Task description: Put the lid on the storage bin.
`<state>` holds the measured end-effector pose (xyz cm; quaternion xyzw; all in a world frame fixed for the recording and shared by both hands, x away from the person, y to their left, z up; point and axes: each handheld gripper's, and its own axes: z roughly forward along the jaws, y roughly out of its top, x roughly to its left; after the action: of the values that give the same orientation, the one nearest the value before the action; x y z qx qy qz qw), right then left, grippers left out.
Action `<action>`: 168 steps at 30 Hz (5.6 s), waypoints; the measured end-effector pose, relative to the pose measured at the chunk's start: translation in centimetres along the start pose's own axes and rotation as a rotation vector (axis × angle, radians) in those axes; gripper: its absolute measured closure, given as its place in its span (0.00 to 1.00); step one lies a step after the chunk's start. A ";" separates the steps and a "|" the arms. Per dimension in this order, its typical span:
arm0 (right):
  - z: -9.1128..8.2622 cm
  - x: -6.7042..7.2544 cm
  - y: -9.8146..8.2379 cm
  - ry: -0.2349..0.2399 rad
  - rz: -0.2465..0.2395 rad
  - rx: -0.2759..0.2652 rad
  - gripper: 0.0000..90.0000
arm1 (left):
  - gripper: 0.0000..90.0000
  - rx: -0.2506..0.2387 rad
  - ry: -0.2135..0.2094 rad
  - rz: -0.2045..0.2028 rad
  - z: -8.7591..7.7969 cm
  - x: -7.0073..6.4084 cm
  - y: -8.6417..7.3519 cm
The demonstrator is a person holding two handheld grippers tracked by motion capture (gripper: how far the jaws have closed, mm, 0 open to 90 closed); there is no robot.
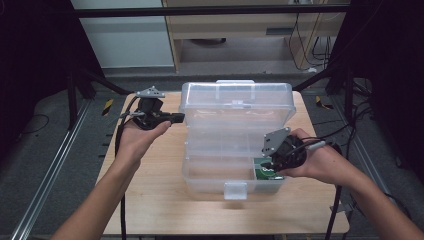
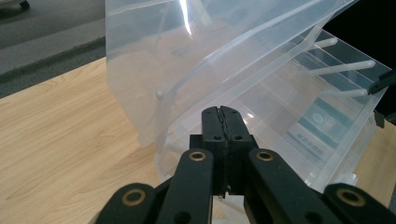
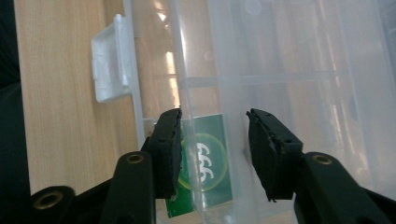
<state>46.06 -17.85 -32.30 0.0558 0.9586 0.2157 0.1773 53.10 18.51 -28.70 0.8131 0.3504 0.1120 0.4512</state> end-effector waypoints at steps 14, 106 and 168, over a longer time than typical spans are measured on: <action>0.3 0.8 -0.4 0.008 -0.010 0.003 0.67 | 1.00 -0.010 -0.012 0.001 -0.2 -0.5 -0.7; -0.9 4.3 -10.8 -0.195 0.259 0.009 0.28 | 1.00 0.007 -0.059 0.033 -0.5 -3.2 -10.6; 8.8 -5.2 -17.1 -0.478 0.766 0.043 0.31 | 1.00 0.236 0.313 0.002 5.5 8.1 -16.0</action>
<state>53.55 -30.75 -45.57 0.4584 0.8053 0.2270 0.2997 54.22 25.88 -45.91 0.8334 0.4263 0.1957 0.2924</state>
